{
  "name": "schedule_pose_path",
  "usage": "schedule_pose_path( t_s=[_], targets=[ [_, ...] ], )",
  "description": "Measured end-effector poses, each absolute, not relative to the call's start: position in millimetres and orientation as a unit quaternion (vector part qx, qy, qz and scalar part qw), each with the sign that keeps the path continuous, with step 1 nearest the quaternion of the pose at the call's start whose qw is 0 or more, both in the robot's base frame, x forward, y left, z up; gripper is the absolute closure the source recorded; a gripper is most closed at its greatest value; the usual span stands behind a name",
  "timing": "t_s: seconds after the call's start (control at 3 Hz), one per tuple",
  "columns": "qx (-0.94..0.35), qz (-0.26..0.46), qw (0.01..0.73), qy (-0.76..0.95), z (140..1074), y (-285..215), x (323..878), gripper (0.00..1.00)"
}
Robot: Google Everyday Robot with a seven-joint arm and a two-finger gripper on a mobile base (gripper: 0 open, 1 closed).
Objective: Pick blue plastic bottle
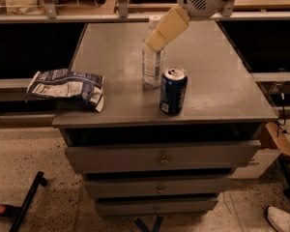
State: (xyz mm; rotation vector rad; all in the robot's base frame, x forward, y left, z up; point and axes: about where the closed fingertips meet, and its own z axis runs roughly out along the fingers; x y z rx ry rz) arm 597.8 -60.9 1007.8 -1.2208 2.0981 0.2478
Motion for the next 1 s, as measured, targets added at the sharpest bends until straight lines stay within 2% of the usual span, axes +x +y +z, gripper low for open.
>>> schedule_pose_path(
  t_s=[1.0],
  targets=[
    [-0.459, 0.139, 0.377, 0.793, 970.9, -21.3, 641.5, 0.00]
  ],
)
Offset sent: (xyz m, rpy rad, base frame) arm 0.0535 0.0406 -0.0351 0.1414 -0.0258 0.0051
